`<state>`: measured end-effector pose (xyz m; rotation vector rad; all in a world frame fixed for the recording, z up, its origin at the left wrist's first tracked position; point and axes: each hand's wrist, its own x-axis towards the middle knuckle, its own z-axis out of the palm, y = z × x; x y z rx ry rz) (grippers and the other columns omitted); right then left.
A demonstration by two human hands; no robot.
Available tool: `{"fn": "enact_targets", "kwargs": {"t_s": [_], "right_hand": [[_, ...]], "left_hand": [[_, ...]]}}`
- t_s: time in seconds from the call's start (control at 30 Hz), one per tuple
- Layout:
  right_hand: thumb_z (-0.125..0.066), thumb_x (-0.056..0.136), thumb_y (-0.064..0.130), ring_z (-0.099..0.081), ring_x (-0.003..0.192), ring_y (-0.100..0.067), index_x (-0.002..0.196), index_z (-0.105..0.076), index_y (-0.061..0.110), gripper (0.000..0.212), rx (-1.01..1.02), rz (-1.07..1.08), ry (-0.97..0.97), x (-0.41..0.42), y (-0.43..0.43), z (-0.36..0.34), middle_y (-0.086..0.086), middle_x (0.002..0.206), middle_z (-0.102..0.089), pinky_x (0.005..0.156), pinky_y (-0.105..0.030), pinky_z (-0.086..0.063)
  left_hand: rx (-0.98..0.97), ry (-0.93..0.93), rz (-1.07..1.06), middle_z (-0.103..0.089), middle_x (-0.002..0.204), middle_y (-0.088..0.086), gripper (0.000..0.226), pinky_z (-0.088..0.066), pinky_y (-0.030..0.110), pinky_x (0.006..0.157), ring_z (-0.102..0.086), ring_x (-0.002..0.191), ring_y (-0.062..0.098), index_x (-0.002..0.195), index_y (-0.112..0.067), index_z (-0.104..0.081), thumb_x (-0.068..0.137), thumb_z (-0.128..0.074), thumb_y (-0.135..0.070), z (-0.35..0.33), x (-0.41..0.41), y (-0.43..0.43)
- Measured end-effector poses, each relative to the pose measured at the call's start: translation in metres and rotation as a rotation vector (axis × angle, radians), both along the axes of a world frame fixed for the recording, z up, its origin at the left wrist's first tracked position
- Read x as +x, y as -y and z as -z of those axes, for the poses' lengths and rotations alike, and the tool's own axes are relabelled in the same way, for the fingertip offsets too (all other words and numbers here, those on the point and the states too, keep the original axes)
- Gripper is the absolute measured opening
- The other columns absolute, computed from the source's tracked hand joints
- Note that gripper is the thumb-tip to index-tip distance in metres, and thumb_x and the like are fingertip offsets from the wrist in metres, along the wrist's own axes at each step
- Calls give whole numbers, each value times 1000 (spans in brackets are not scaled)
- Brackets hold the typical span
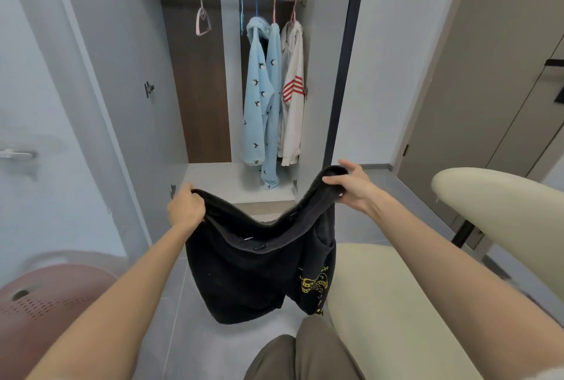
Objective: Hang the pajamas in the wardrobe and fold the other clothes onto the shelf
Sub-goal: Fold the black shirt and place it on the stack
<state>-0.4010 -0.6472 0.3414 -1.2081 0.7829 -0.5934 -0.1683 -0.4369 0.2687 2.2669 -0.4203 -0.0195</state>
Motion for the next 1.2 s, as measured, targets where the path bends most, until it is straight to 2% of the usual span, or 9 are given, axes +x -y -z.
{"fn": "enact_targets", "kwargs": {"t_s": [0.1,0.27,0.4,0.57,0.7,0.83,0.97,1.1,1.2], "right_hand": [[-65,77,-17,-58,100,-29,132,-37,25,75,-150,-30,-49,7,-5,10,-17,119,-51,75,-40,-55],[-70,78,-8,-62,94,-27,116,-44,21,54,-430,67,-144,20,-9,19,-22,115,-58,78,-32,-54],[-68,82,-4,-61,96,-24,108,-49,25,43,-567,131,-108,36,-16,18,-14,109,-62,79,-30,-55],[-63,85,-7,-55,84,-4,105,-53,23,37,-776,198,-145,49,-17,15,3,103,-57,71,-11,-46],[-50,84,-17,-51,97,-10,98,-62,17,39,-988,191,-266,47,-14,14,4,101,-59,87,-17,-42],[-42,82,-18,-44,109,-24,102,-64,16,45,-1242,154,-525,34,0,15,-7,116,-50,83,-29,-46],[-43,93,0,-51,94,-31,115,-55,17,31,-1446,32,-894,22,11,19,-12,110,-47,72,-40,-52],[-44,87,-4,-59,77,-30,112,-61,16,36,-1222,-6,-1052,22,13,19,-10,92,-63,61,-35,-48],[-37,89,-7,-64,84,-38,108,-62,12,37,-650,65,-658,27,10,24,-17,110,-63,70,-41,-55]], "left_hand": [[43,8,77,-58,99,21,28,-50,46,82,-55,94,39,106,-3,-52,94,-26,-2,8,7,-8],[129,69,232,-65,95,9,20,-44,32,81,-58,93,28,101,-8,-63,87,-48,-8,21,13,-24],[303,94,365,-66,76,2,7,-44,25,64,-63,80,22,81,-12,-69,76,-70,-17,32,10,-38],[218,141,135,-61,71,10,24,-51,37,66,-62,77,34,76,-11,-61,93,-49,-23,36,6,-48],[105,51,-12,-65,104,16,39,-53,42,80,-63,87,39,122,-18,-56,91,-35,-8,29,14,-51],[-2,-73,-92,-63,107,17,37,-56,45,78,-65,80,38,126,-13,-51,94,-32,-9,19,30,-61],[64,3,-131,-61,106,17,30,-50,41,74,-64,79,38,122,-14,-50,98,-32,-19,10,42,-71],[-63,-172,-70,-62,93,16,34,-47,30,49,-60,64,28,126,-14,-48,100,-29,-23,5,41,-69],[-291,-392,-89,-56,82,11,36,-52,31,44,-57,56,25,128,-14,-45,98,-26,-11,6,37,-61]]}}
